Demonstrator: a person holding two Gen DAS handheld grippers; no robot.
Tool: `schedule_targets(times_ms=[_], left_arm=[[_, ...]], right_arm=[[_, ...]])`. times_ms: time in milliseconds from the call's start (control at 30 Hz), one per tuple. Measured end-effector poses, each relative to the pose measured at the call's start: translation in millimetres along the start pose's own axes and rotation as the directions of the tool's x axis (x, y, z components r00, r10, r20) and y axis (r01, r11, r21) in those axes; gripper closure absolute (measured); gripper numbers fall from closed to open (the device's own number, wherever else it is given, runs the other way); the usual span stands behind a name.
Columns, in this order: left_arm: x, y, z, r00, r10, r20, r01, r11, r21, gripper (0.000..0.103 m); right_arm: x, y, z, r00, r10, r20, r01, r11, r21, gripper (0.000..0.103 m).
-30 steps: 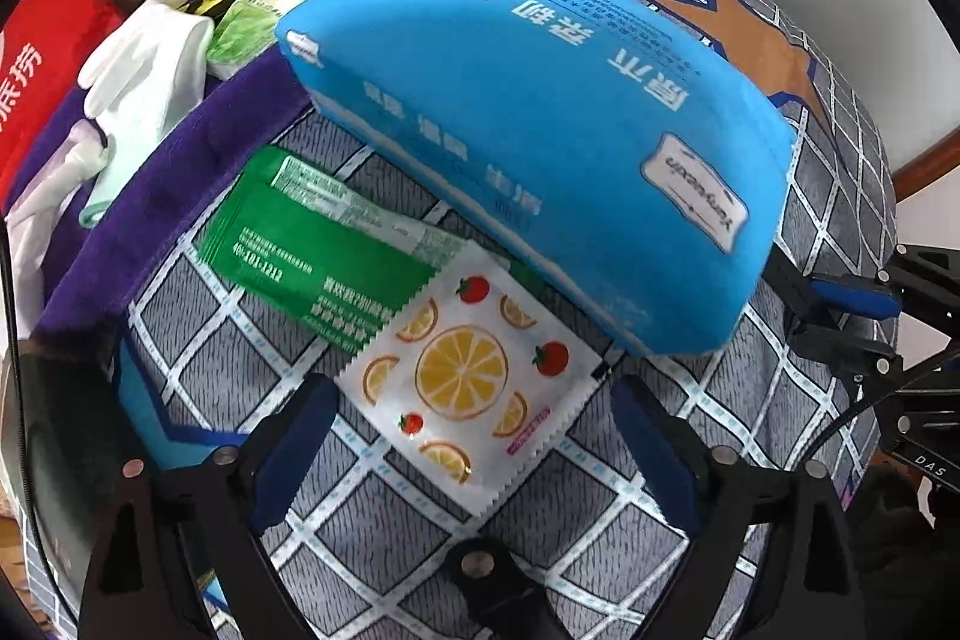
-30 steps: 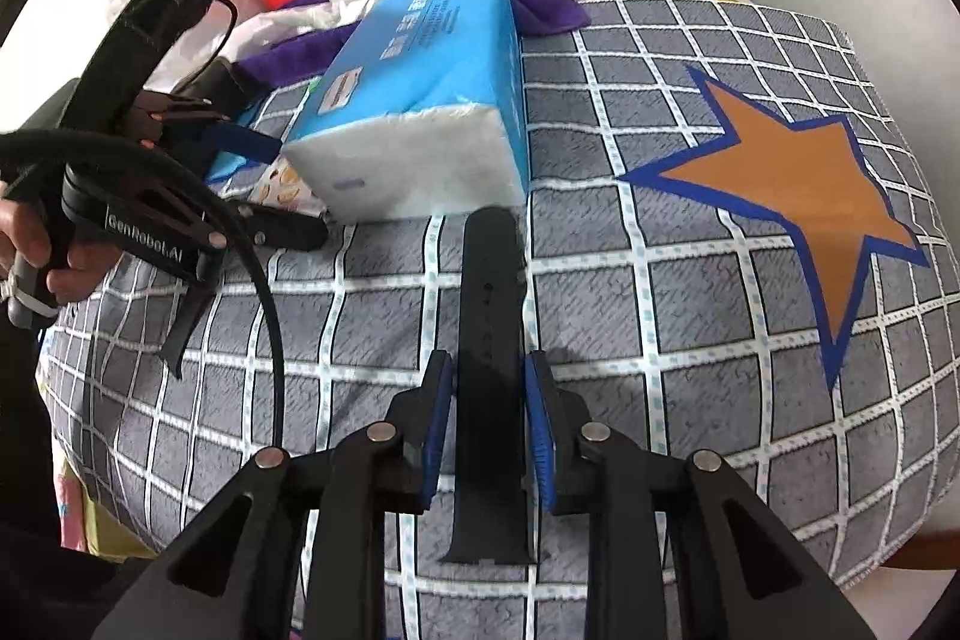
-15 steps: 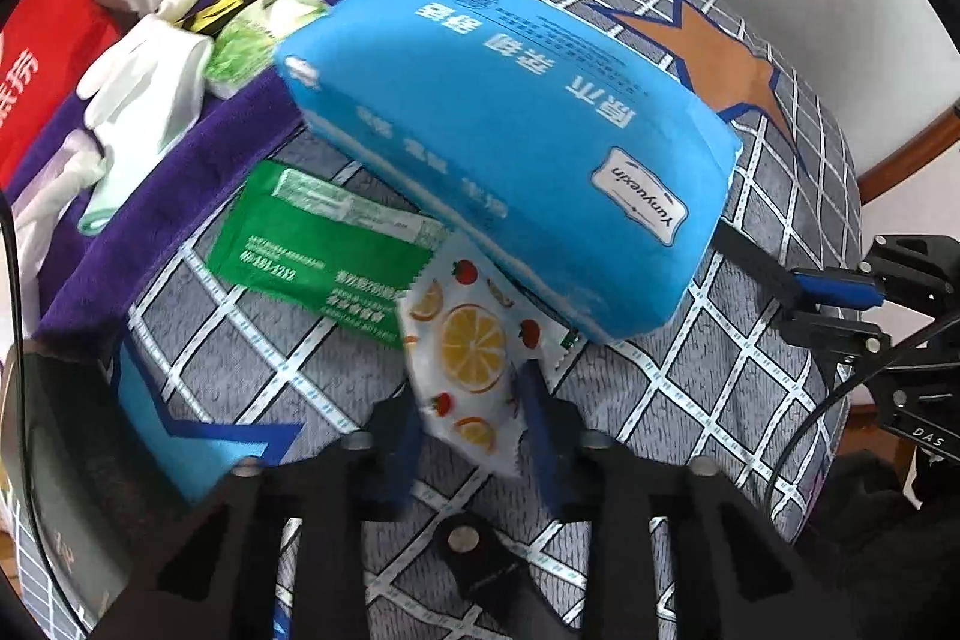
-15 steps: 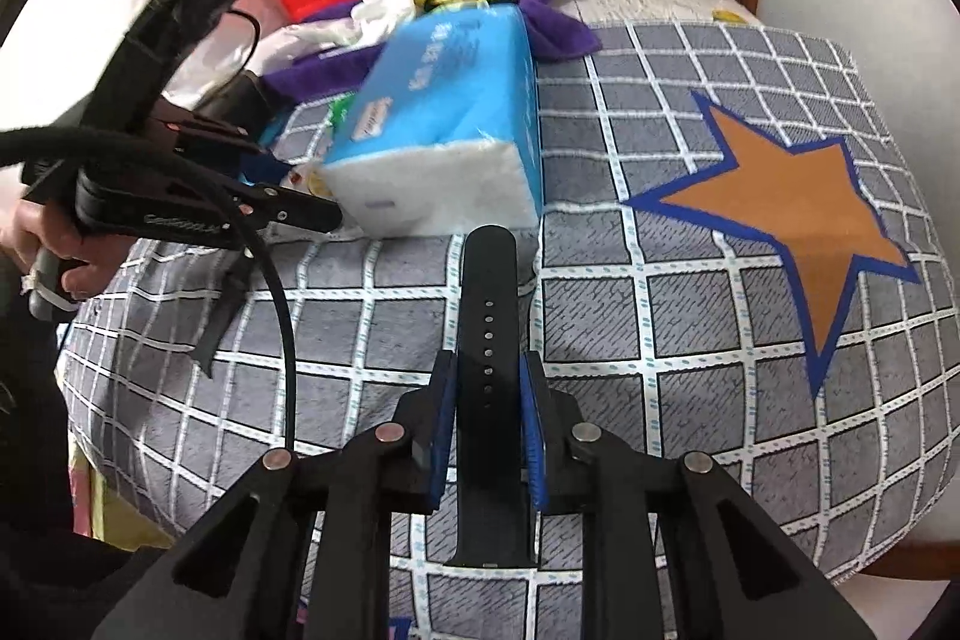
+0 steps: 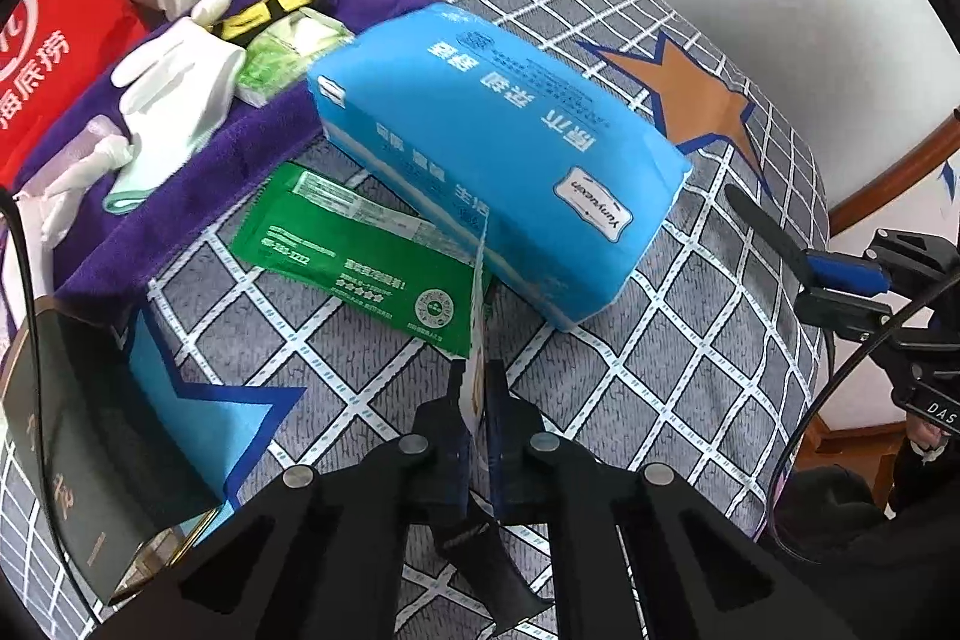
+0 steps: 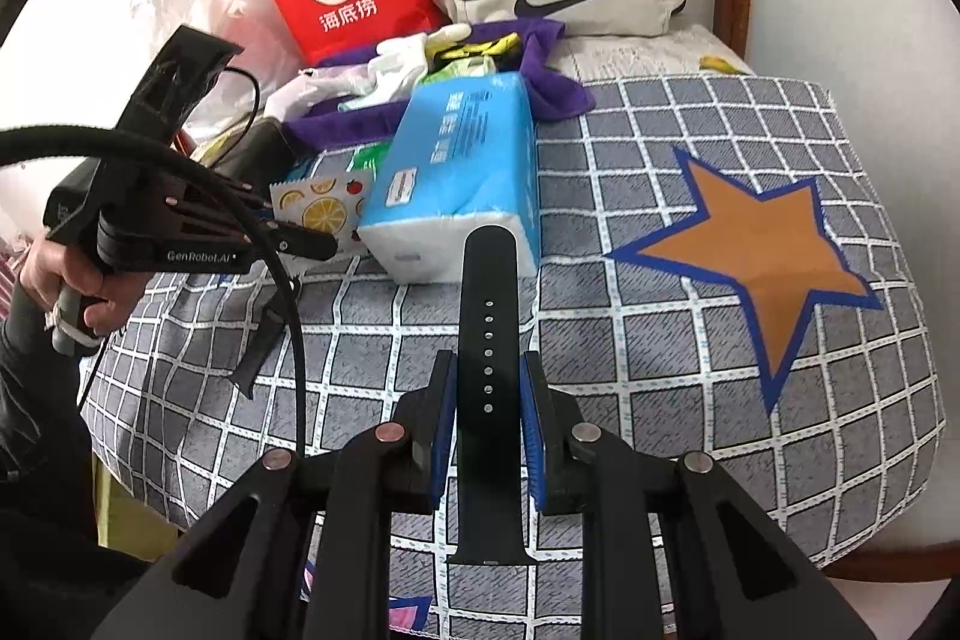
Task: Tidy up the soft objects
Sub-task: 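Grasp the lemon-print sachet with the left tool while the right tool holds the strap, then carry the strap onto the towel and open the right tool while the left carries the sachet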
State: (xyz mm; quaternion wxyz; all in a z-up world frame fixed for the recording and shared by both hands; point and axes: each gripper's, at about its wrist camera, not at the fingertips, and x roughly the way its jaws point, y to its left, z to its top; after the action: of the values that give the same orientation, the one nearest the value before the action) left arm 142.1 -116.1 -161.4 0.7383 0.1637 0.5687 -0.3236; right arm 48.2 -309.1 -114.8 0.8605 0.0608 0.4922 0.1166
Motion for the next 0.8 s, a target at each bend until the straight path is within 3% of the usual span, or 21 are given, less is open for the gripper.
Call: schedule_targets(times_ms=[400, 800], left_arm=[[-42, 28, 0, 0.994, 0.024, 0.109, -0.011, 0.994, -0.112, 0.098], [-91, 75, 5, 0.973, 0.124, 0.192, -0.073, 0.965, -0.253, 0.098]], right_arm=[[-11, 6, 32, 0.999, 0.017, 0.051, -0.017, 1.0, -0.006, 0.082], [-3, 20, 80, 0.995, 0.035, 0.099, -0.028, 0.997, -0.066, 0.082]])
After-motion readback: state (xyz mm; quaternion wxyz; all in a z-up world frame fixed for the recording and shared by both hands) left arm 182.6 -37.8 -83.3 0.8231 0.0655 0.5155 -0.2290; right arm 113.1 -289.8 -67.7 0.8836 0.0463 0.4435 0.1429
